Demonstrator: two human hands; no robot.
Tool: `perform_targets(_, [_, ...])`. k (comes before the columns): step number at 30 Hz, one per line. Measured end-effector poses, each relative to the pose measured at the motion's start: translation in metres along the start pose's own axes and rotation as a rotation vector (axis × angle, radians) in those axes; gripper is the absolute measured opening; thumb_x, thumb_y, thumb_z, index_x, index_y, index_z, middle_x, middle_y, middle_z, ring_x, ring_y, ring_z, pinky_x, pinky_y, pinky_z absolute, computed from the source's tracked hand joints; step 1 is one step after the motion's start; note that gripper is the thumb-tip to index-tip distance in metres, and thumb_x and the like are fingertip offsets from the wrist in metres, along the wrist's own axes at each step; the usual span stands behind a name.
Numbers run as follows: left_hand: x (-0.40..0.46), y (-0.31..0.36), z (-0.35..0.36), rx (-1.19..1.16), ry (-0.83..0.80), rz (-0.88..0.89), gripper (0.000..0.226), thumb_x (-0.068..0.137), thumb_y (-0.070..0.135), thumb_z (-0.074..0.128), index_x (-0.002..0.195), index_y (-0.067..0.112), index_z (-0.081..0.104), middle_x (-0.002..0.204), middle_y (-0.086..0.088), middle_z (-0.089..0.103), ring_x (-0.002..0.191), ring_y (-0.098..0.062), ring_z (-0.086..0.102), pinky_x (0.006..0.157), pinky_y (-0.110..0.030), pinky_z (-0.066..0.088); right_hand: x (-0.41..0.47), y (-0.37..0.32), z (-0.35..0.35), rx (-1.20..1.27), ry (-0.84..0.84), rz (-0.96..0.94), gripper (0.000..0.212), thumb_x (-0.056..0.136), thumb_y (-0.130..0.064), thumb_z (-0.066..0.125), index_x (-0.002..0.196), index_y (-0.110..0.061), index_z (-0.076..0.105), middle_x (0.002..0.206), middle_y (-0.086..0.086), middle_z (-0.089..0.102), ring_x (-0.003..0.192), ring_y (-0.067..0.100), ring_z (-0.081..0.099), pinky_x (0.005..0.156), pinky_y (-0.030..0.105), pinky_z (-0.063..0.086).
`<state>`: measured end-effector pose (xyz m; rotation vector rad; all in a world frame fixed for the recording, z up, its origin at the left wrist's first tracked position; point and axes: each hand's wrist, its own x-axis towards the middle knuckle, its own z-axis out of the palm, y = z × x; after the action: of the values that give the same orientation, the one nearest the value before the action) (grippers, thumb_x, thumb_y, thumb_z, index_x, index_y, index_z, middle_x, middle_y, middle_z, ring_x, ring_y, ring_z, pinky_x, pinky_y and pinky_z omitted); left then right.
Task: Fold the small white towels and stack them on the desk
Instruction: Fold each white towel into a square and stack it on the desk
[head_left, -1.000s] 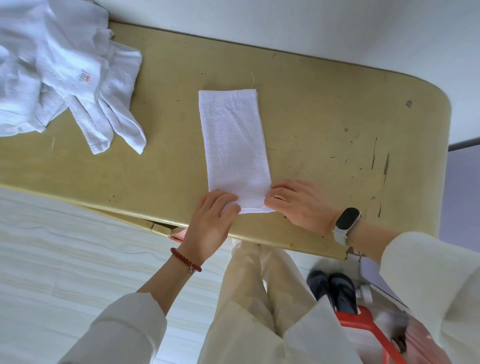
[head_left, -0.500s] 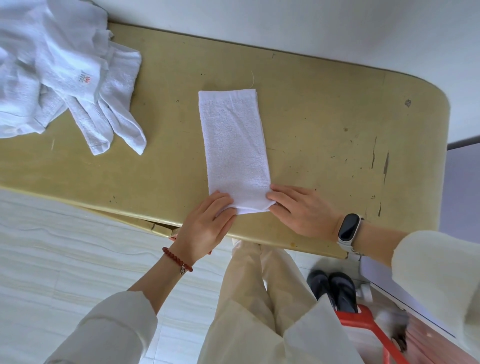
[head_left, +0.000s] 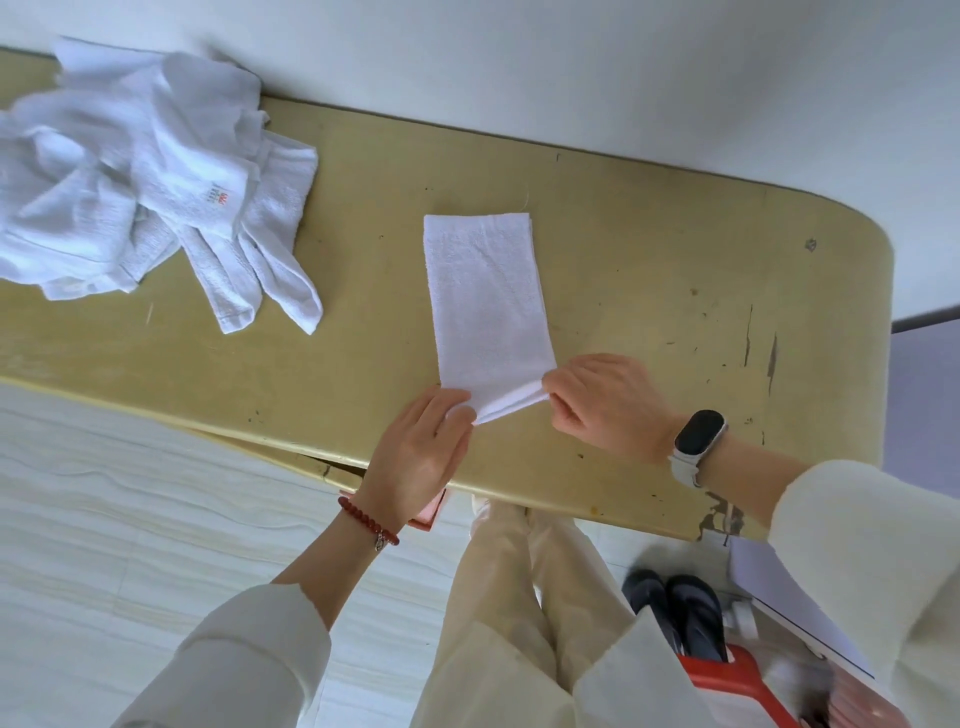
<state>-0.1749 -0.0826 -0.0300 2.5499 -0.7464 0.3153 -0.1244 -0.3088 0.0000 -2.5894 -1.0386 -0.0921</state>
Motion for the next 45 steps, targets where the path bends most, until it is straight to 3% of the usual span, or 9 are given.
perform_targets(6, [0.042,0.004,-0.033,-0.121,0.039,-0.161,0.024,0.084,0.033,0.054,0.100,0.016,0.049,0.106,-0.005,0.067,0.094,-0.013,0.057,0.079,-0.023,0.046,0.026,0.001,-0.043,0.367,0.134,0.367,0.017,0.081,-0.017,0.040,0.080,-0.005,0.051,0.073,0.005,0.054,0.058,0.023,0.051,0.050,0.034,0.044])
perform_targets(10, [0.075,0.024,-0.043,-0.226,-0.004,-0.307,0.037,0.076,0.046,0.056,0.104,0.023,0.046,0.119,0.001,0.059,0.094,-0.012,0.060,0.068,-0.022,0.049,0.047,-0.002,-0.075,0.528,0.209,0.473,0.003,0.082,-0.006,0.050,0.083,-0.008,0.051,0.075,-0.004,0.052,0.071,0.010,0.048,0.067,0.016,0.041])
perform_targets(14, [0.107,0.025,-0.064,-0.321,0.151,-0.356,0.014,0.081,0.027,0.057,0.090,0.017,0.058,0.095,-0.002,0.063,0.073,-0.010,0.053,0.059,-0.016,0.044,0.062,0.005,-0.111,0.443,0.187,0.443,0.004,0.087,-0.003,0.050,0.088,-0.007,0.052,0.083,0.006,0.057,0.078,0.022,0.053,0.070,0.028,0.044])
perform_targets(19, [0.147,0.028,-0.117,-0.394,0.309,-0.378,0.030,0.076,0.032,0.059,0.081,0.004,0.067,0.084,0.009,0.061,0.076,0.000,0.052,0.069,-0.001,0.039,0.077,0.009,-0.155,0.476,0.309,0.402,0.013,0.089,-0.021,0.042,0.090,-0.011,0.052,0.083,-0.007,0.052,0.074,0.001,0.048,0.066,0.005,0.037])
perform_targets(26, [0.184,0.033,-0.167,-0.512,0.343,-0.339,0.032,0.075,0.038,0.059,0.088,0.010,0.069,0.085,0.019,0.064,0.079,0.012,0.058,0.071,-0.002,0.041,0.097,-0.001,-0.196,0.686,0.548,0.423,0.021,0.087,0.002,0.052,0.084,-0.018,0.056,0.086,-0.011,0.060,0.077,0.014,0.055,0.070,0.011,0.043])
perform_targets(36, [0.191,0.045,-0.180,-0.625,0.296,-0.404,0.004,0.077,0.035,0.060,0.078,0.036,0.057,0.076,0.022,0.065,0.074,0.001,0.062,0.071,-0.013,0.048,0.093,0.004,-0.205,0.382,0.557,0.325,0.015,0.093,-0.014,0.046,0.097,-0.010,0.060,0.087,-0.016,0.053,0.080,-0.008,0.051,0.072,0.004,0.038])
perform_targets(39, [0.202,0.035,-0.179,-0.528,0.238,-0.450,0.028,0.085,0.018,0.064,0.100,0.040,0.054,0.074,0.015,0.065,0.072,-0.002,0.062,0.069,-0.015,0.049,0.100,0.020,-0.204,0.145,0.427,0.171,0.032,0.094,-0.019,0.037,0.108,-0.002,0.060,0.095,0.002,0.057,0.078,0.006,0.053,0.071,0.013,0.043])
perform_targets(42, [0.222,0.021,-0.183,-0.462,0.120,-0.482,0.026,0.086,0.016,0.062,0.111,0.024,0.063,0.089,0.011,0.066,0.083,-0.010,0.063,0.086,-0.025,0.050,0.116,0.038,-0.205,-0.039,0.304,0.115,0.023,0.090,-0.003,0.048,0.108,0.002,0.060,0.095,0.016,0.057,0.068,0.029,0.058,0.061,0.036,0.053])
perform_targets(45, [0.239,0.016,-0.192,-0.440,0.182,-0.488,0.019,0.084,0.010,0.063,0.101,0.014,0.071,0.094,0.011,0.064,0.090,-0.013,0.061,0.085,-0.020,0.046,0.133,0.039,-0.216,-0.031,0.351,0.111,0.025,0.092,-0.010,0.040,0.099,0.000,0.062,0.094,0.016,0.056,0.063,0.027,0.056,0.059,0.027,0.047])
